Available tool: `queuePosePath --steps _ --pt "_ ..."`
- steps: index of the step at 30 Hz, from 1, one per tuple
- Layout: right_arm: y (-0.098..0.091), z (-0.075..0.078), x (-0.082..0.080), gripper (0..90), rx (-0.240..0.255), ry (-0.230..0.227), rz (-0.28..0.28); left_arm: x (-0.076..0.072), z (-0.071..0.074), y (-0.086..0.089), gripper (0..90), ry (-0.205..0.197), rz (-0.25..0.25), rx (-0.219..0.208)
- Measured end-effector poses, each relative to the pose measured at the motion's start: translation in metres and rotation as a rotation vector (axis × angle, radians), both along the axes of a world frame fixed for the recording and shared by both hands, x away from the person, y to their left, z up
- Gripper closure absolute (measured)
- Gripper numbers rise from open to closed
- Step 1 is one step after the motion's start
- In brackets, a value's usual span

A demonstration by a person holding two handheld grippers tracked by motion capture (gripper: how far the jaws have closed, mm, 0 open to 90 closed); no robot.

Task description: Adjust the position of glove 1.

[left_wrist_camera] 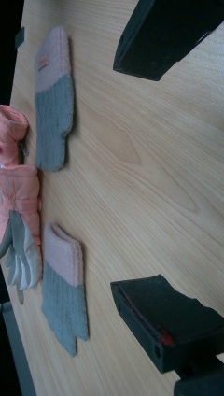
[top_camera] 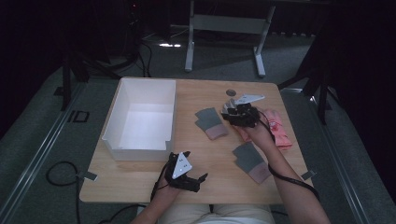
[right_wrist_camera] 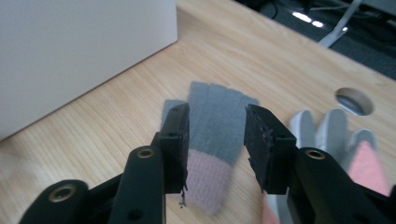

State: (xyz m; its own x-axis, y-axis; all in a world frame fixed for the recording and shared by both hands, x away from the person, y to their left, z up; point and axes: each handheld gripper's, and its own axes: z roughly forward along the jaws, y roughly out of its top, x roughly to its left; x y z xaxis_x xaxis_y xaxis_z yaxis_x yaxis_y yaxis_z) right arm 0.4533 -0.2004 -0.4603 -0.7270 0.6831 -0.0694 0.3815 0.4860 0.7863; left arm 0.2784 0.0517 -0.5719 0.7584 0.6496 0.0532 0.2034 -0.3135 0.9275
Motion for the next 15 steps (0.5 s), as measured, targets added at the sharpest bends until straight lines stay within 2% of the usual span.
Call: queuePosePath --steps 4,10,11,15 --pt "0.013 -0.012 0.010 63.2 -0.025 0.020 0.023 -0.001 0.000 0.000 0.0 -0.014 0.001 -0.002" --pt "0.029 -0.027 0.022 63.7 -0.070 0.044 0.048 -0.001 0.000 0.000 0.0 -0.013 0.000 0.002" --pt "0.035 -0.035 0.029 65.0 -0.087 0.064 0.055 -0.001 0.000 0.000 0.0 -0.010 0.001 0.000" --pt "0.041 -0.045 0.037 65.1 -0.111 0.082 0.050 -0.001 0.000 0.001 0.0 -0.012 0.001 -0.007"
